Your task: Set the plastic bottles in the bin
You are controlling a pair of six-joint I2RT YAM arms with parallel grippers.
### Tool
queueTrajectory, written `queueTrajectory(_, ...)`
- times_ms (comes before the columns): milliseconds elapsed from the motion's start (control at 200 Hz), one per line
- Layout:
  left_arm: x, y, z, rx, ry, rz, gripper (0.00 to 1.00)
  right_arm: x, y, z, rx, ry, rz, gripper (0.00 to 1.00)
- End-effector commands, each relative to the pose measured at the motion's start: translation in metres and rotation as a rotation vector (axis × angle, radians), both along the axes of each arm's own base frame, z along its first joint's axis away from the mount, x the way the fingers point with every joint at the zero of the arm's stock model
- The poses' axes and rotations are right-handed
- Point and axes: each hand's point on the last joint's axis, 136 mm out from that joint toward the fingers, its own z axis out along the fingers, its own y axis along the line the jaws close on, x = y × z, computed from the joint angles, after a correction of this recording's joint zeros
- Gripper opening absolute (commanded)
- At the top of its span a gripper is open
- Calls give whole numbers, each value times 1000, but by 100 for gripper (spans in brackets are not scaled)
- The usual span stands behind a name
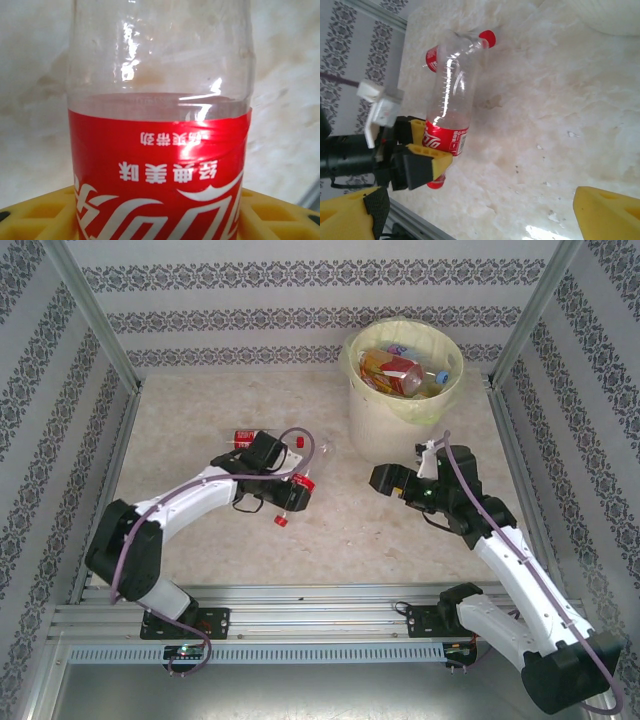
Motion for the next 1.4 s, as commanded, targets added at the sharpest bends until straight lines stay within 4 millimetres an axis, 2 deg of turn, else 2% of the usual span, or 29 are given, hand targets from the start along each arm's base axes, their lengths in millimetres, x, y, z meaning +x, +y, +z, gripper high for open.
queueTrajectory(0, 0, -27, 36, -233, -8, 37, 59, 12, 17, 23, 119, -44, 5, 94)
queueTrajectory(155, -5, -53, 64, -407, -17, 62, 60, 24, 37, 34, 162, -66, 38, 95)
queueTrajectory(325, -13, -76, 90, -518, -47, 64, 60, 36, 60, 41, 142, -85, 74, 96)
queueTrajectory(450, -19, -85, 97, -542, -63, 56, 61, 42, 72, 41, 124, -89, 91, 96)
queueTrajectory(615, -27, -96, 107, -588, -75, 34, 62, 47, 77, 40, 99, -87, 93, 93)
queueTrajectory(789, -34, -103, 114, -608, -91, 12, 63, 48, 74, 38, 52, -90, 84, 85)
queueTrajectory(1024, -39, -109, 118, -619, -107, -9, 69, 45, 68, 44, 8, -109, 80, 66)
queueTrajectory(1164, -41, -111, 124, -626, -121, -23, 77, 43, 63, 54, -21, -131, 79, 56)
queueTrajectory(1334, -41, -110, 134, -630, -154, -27, 99, 40, 53, 71, -73, -173, 77, 53)
queueTrajectory(1394, -42, -108, 140, -625, -177, -35, 100, 39, 44, 79, -120, -192, 68, 53)
